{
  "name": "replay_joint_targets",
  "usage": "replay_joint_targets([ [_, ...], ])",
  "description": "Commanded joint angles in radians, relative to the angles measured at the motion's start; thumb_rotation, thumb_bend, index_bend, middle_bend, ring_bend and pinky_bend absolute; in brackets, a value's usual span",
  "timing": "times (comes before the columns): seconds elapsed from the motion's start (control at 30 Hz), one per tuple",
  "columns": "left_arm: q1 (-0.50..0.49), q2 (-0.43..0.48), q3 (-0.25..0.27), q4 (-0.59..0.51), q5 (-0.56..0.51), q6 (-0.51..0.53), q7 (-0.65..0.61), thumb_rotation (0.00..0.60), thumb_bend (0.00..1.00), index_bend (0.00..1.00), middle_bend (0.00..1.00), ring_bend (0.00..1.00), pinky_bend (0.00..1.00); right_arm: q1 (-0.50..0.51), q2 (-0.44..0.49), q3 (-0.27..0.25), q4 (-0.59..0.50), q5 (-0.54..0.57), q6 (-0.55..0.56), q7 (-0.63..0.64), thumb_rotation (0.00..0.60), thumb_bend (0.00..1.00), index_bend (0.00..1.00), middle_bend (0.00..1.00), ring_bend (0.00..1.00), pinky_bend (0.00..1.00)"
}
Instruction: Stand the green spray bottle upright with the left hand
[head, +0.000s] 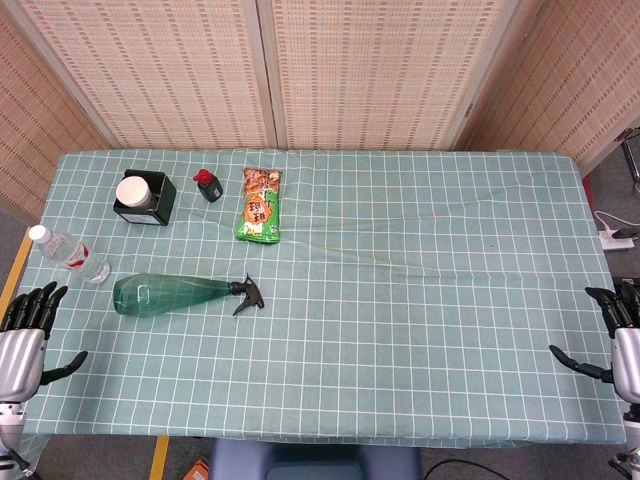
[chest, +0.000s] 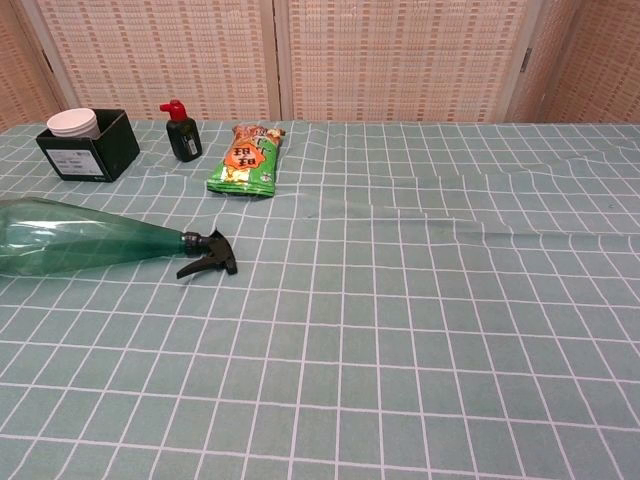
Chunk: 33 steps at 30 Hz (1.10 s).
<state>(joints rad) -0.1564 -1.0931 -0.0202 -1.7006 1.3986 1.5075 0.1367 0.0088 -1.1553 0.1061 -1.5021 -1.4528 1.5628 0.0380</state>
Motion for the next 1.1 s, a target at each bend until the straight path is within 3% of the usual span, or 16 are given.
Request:
replay_joint_targets([
  [0.03, 0.003, 0.001, -0.002, -0.002, -0.003, -0.008, -0.002, 0.600, 0.17, 0.00, 0.00, 0.00, 0.03, 0.000, 0.001, -0.001, 0.002, -0.004, -0.001, 0.005, 0.600, 0.00, 0.19, 0.18, 0.00, 0.00],
  [0.43, 0.009, 0.012, -0.028, -0.010, -0.013, -0.029, -0.062, 0.600, 0.17, 0.00, 0.00, 0.00, 0.03, 0.004, -0.001, -0.001, -0.008, -0.006, -0.004, -0.021, 0.600, 0.00, 0.19, 0.18, 0.00, 0.00],
  [0.6, -0.024, 0.078, -0.040, -0.136, -0.016, -0.092, -0.052, 0.600, 0.17, 0.00, 0.00, 0.00, 0.04, 0.006, -0.004, 0.000, -0.006, -0.001, -0.010, -0.033, 0.600, 0.00, 0.19, 0.18, 0.00, 0.00],
  [0.8, -0.104, 0.115, -0.077, -0.426, -0.062, -0.159, 0.204, 0.600, 0.17, 0.04, 0.09, 0.00, 0.07, 0.009, 0.004, 0.001, -0.021, 0.006, -0.022, -0.034, 0.600, 0.00, 0.19, 0.18, 0.00, 0.00],
  [0.97, -0.219, -0.028, -0.145, -0.541, -0.218, -0.171, 0.538, 0.600, 0.17, 0.04, 0.12, 0.02, 0.08, 0.011, 0.017, -0.001, -0.024, 0.011, -0.038, -0.001, 0.600, 0.00, 0.19, 0.18, 0.00, 0.00],
  [1.1, -0.330, -0.200, -0.205, -0.504, -0.359, -0.135, 0.766, 0.600, 0.18, 0.04, 0.15, 0.05, 0.09, 0.011, 0.024, -0.005, -0.019, 0.009, -0.046, 0.018, 0.600, 0.00, 0.19, 0.18, 0.00, 0.00],
])
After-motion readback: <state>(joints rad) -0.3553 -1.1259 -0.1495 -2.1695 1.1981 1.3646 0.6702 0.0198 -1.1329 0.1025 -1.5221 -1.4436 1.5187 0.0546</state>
